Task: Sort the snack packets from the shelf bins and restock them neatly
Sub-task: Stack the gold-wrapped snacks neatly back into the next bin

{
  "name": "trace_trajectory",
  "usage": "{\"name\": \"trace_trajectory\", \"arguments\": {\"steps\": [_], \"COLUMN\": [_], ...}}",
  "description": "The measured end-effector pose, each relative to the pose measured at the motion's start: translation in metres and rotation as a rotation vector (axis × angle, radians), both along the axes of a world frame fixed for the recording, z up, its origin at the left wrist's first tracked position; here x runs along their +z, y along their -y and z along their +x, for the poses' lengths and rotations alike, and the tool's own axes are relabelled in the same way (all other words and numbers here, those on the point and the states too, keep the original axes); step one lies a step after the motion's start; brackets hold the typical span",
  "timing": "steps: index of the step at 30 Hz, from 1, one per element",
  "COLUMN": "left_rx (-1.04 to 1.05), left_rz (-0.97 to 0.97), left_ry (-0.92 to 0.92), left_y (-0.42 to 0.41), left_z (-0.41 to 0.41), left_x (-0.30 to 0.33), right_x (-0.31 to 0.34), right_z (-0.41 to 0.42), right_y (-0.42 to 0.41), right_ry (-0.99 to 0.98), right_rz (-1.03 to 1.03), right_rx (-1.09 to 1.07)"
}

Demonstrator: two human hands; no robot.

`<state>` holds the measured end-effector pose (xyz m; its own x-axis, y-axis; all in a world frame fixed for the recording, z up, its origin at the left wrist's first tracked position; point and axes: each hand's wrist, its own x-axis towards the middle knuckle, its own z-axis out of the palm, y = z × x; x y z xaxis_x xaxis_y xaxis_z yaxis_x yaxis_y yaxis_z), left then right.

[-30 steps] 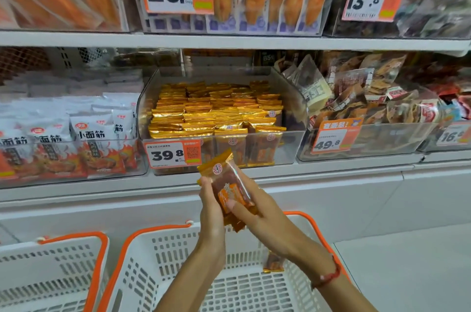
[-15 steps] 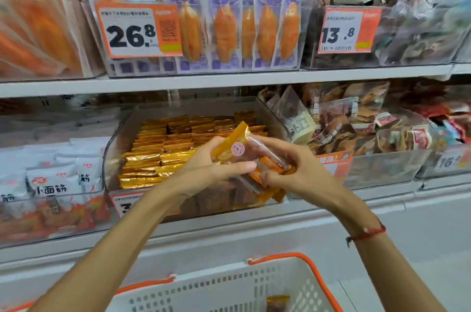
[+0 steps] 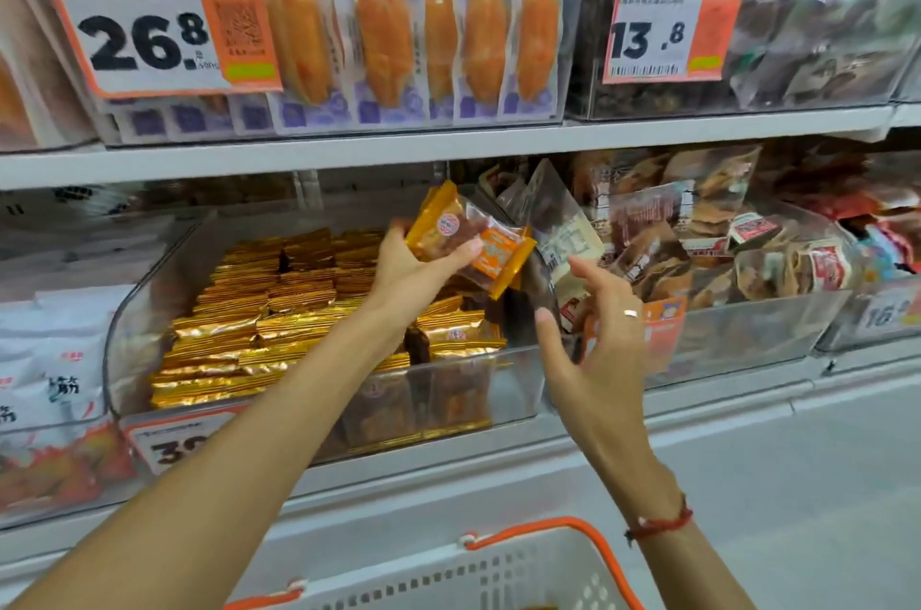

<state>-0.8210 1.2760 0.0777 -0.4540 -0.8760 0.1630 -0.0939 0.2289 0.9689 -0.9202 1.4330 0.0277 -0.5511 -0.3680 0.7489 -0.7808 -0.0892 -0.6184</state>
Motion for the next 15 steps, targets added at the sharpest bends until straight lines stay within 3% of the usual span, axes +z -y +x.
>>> {"name": "trace_trajectory", "arguments": {"steps": [6, 11, 15], "left_rx": [-0.101, -0.168, -0.218], "left_rz": [0.002, -0.217, -0.451], "left_ry": [0.18, 0.349, 0.632], "left_y": [0.015, 0.021, 0.026], "left_z": [0.005, 0.008, 0.004], "left_x": [-0.006, -0.007, 0.015], "right_x": [-0.011, -0.018, -0.019], "right_z": [0.0, -0.002, -0.003], "right_y": [0.005, 0.006, 0.006], "right_ry": [-0.117, -0.158, -0.188], "right_rz": [0.039, 0.039, 0.068], "right_rx": [-0.069, -0.082, -0.074]}}
